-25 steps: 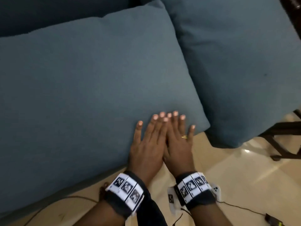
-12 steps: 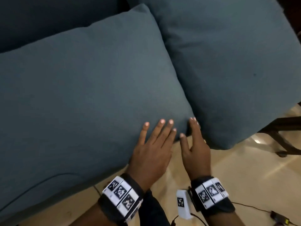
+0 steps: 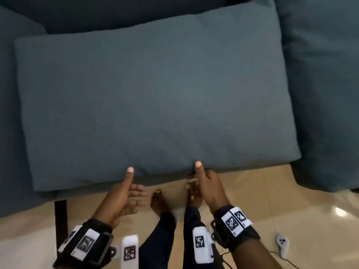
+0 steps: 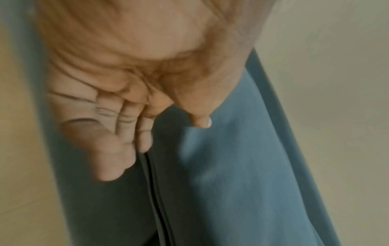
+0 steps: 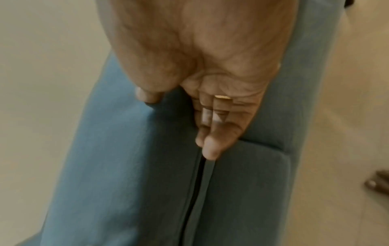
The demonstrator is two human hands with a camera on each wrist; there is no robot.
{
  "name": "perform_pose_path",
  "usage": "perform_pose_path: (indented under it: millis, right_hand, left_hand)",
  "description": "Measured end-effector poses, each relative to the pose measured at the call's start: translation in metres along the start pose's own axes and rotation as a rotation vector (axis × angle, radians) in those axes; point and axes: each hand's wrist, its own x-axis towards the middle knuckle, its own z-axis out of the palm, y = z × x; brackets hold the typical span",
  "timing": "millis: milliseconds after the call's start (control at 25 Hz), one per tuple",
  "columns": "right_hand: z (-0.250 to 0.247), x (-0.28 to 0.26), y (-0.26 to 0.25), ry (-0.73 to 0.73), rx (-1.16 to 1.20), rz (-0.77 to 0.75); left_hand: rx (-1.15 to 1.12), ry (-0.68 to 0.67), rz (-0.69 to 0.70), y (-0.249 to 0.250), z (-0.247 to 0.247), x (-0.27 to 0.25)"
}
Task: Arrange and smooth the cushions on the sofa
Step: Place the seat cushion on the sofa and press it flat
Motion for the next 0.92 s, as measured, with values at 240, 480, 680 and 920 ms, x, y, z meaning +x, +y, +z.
perform_pose_path:
  millis: [240,480,680,920]
  right_hand:
    - [0.025,-0.035,-0.043,0.134,0.151,-0.080]
    - [0.027,-0.110,-0.203,0.095,0.132,-0.391]
    - [0.026,-0.116,-0.334,0.037,0.137,-0.485]
    - [0.004,-0.080,-0.417,0.068,0.047,-0.358]
  left_hand:
    - [-0.354,0.249,0.301,-0.004,-0.049,0.011]
    - [-0.269,0.261,0.741,0.099,-0.141,-0.099]
    - [-0.229,0.336,0.886,0.239,-0.182,-0.143]
    - [-0.051,0.336,0.791,0.322,-0.170,-0.138]
